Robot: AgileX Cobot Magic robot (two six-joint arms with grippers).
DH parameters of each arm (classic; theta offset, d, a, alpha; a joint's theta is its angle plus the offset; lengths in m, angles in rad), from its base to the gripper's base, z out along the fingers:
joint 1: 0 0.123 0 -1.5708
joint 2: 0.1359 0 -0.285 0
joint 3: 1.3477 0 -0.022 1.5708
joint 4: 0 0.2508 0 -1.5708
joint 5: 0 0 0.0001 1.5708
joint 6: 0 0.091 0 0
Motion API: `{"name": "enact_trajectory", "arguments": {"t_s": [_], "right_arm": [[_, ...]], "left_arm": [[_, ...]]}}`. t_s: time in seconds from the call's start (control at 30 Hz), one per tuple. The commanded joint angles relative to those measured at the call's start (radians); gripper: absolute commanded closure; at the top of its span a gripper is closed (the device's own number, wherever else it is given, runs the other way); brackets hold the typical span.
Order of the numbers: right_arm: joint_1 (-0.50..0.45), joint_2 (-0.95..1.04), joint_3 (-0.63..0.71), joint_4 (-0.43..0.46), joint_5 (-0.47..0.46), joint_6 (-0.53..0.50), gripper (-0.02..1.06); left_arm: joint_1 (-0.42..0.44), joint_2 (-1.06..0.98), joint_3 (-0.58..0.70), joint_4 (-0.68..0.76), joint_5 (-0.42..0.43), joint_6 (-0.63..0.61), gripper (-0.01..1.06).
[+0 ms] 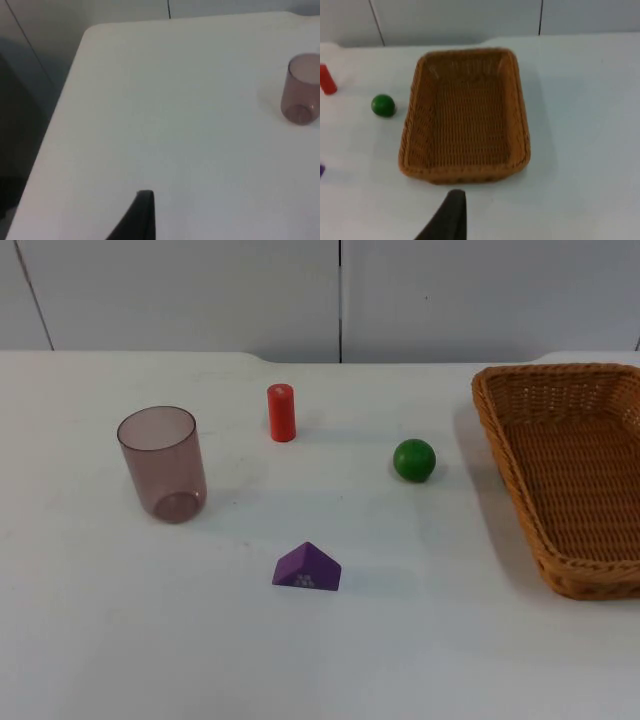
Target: Pick up the basket with the left hand and place the triangular block into the basket with the right hand.
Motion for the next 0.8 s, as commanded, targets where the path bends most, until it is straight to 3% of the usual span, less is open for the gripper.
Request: {"name": "enact_trajectory", "arguments": {"t_s": [0.0,0.1,0.23,0.4,0.6,0.77], "right_arm": [[-0.005,0.058,-0.045,-0.024,-0.039,0.009,0.00],[-0.005,0.144,-0.118,-0.047,-0.077,0.009,0.00],[-0.005,0.349,-0.307,-0.058,-0.144,0.009,0.00],[-0.005,0.491,-0.450,-0.048,-0.149,0.009,0.00],[-0.005,0.576,-0.520,-0.026,-0.149,0.006,0.00],[-0.005,0.611,-0.525,-0.026,-0.151,0.006,0.00]], "left_arm": [[0.002,0.102,-0.071,0.021,-0.093,-0.041,0.00],[0.002,0.211,-0.149,0.026,-0.143,-0.054,0.00],[0.002,0.438,-0.354,-0.005,-0.224,-0.073,0.00],[0.002,0.587,-0.498,-0.041,-0.289,-0.088,0.00],[0.002,0.734,-0.565,-0.064,-0.315,-0.084,0.00],[0.002,0.853,-0.568,-0.224,-0.332,-0.009,0.00]]}}
